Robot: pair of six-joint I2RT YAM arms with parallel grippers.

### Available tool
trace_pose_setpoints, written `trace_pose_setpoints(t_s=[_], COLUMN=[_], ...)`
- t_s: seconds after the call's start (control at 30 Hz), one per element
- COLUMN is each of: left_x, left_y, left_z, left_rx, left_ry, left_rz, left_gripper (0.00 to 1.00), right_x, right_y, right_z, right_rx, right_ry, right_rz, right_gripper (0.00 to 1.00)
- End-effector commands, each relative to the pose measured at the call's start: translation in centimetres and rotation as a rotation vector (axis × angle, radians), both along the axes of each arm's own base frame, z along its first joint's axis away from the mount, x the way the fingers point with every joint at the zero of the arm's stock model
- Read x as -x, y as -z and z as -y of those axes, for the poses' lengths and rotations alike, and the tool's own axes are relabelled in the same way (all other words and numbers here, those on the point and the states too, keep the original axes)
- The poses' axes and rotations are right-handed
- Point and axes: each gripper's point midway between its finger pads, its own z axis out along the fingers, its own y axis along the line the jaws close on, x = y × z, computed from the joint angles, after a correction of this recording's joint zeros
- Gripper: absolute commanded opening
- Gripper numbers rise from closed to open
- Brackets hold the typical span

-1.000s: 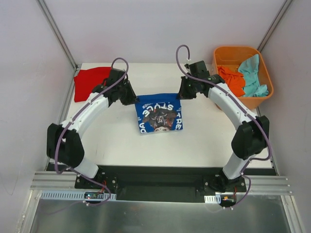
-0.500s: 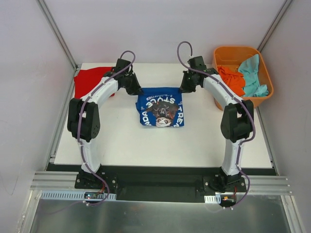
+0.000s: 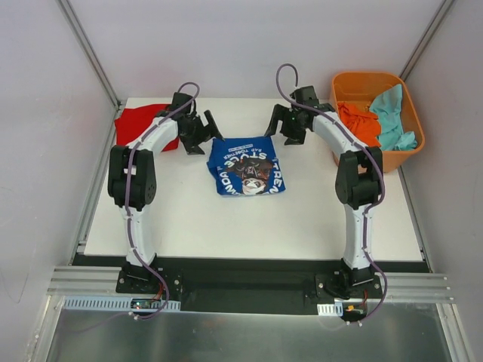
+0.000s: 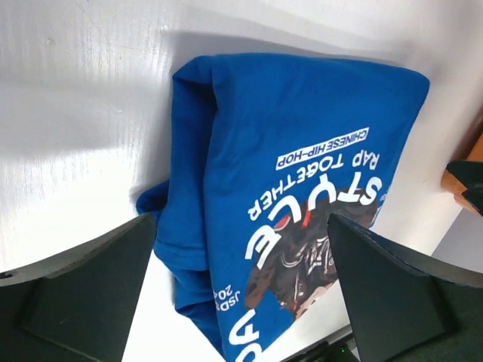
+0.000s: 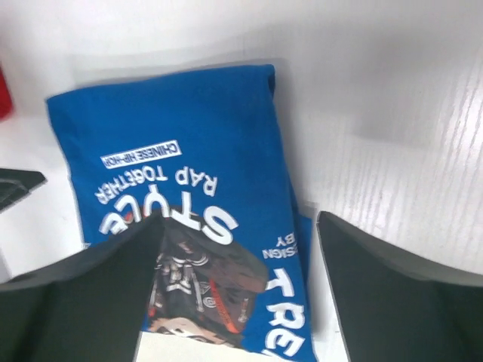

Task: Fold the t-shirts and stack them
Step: Fold the tshirt

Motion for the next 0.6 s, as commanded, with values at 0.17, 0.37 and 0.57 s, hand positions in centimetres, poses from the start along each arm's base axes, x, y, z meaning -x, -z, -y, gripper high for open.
trace_pose_setpoints(t_s=[0.17, 0.37, 0.57], left_x=[5.7, 9.0, 11.6], left_y=[-10.4, -8.2, -1.9], left_z=[2.6, 7.3, 9.4], left_rx=[0.036, 0.113, 0.141], left_ry=[0.059, 0.155, 0.193], left_rz=[0.197, 0.125, -0.054], left_gripper=[0.99, 0.99, 0.99], right_x=[6.0, 9.2, 11.2], right_y=[-8.6, -7.6, -3.5], right_z=[-0.3, -2.0, -4.2], right_rx=[-0.103, -0.145, -0.178], right_ry=[-0.059, -0.101, -0.139], right_rz=[0.143, 0.101, -0.004], right_gripper=[0.97, 0.97, 0.97])
